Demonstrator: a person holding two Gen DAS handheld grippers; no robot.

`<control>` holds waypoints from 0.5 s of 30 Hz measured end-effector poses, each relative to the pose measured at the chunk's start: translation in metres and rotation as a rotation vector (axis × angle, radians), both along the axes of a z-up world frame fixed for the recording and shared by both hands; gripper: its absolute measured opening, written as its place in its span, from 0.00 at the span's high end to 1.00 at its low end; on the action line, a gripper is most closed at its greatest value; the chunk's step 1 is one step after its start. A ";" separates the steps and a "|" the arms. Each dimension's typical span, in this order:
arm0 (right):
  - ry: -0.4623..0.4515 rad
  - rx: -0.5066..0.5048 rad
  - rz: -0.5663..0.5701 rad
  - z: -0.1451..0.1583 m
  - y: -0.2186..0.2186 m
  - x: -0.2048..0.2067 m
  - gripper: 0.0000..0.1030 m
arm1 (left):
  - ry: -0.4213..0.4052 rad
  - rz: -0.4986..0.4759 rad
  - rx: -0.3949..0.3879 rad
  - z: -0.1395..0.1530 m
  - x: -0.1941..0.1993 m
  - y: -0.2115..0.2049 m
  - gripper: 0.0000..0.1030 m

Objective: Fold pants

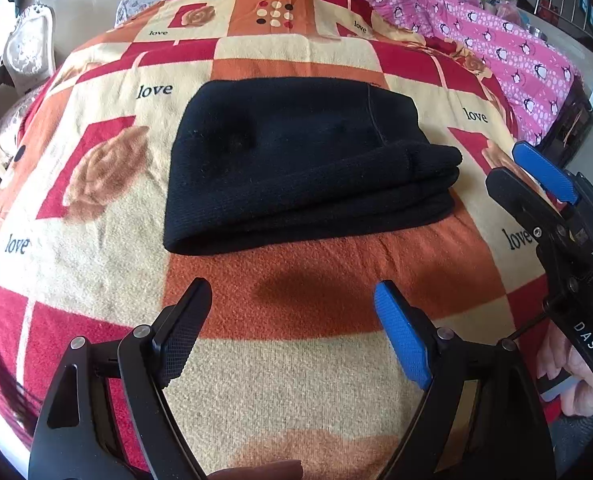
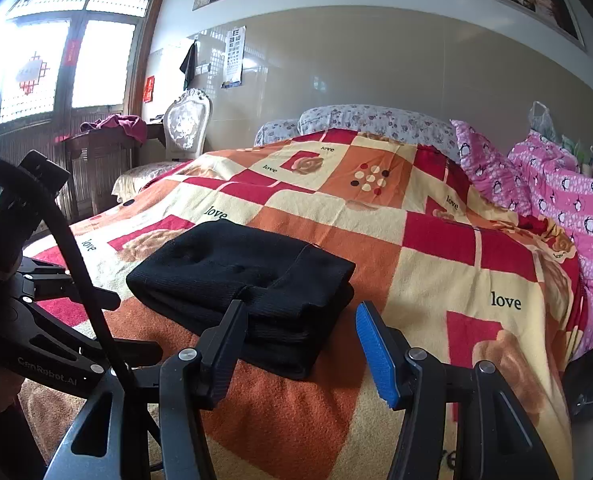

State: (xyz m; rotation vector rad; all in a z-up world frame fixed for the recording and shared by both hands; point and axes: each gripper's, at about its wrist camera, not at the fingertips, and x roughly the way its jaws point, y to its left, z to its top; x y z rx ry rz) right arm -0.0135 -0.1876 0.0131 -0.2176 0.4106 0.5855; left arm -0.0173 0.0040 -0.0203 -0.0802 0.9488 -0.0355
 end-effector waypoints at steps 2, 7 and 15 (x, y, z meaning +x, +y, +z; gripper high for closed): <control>0.000 0.001 0.000 0.000 0.000 0.000 0.47 | 0.003 -0.006 -0.007 -0.002 0.000 -0.001 0.18; -0.006 -0.005 0.006 0.000 0.001 -0.002 0.47 | 0.010 -0.007 -0.016 -0.006 0.002 -0.002 0.18; -0.008 -0.006 0.006 0.000 0.001 -0.003 0.47 | -0.014 0.049 0.005 -0.008 -0.001 0.004 0.19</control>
